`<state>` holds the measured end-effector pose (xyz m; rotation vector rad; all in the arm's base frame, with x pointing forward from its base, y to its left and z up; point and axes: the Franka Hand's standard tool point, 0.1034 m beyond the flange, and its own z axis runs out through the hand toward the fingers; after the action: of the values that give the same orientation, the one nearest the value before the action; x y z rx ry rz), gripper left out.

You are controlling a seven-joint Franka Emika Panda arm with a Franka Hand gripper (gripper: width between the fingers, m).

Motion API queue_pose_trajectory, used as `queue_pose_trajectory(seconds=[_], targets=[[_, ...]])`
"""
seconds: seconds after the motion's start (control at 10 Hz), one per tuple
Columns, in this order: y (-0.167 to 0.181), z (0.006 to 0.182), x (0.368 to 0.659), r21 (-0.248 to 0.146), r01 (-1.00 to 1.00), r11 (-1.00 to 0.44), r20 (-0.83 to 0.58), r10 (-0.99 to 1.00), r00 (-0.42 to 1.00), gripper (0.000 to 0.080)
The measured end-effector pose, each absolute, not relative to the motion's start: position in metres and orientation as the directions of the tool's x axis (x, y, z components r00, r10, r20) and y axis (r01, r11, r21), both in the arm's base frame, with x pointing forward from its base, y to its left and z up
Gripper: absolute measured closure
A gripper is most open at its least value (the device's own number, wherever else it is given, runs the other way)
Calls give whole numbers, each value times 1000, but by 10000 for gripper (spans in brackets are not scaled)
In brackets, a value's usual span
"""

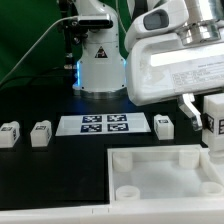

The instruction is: Assemble one leg

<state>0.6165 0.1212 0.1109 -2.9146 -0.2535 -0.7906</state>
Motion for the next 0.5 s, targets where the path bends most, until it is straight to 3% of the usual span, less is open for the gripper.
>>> queue_pose_trajectory(seconds=[0.5], targets=[[129,91,607,-72,190,-979,479,134,868,511]])
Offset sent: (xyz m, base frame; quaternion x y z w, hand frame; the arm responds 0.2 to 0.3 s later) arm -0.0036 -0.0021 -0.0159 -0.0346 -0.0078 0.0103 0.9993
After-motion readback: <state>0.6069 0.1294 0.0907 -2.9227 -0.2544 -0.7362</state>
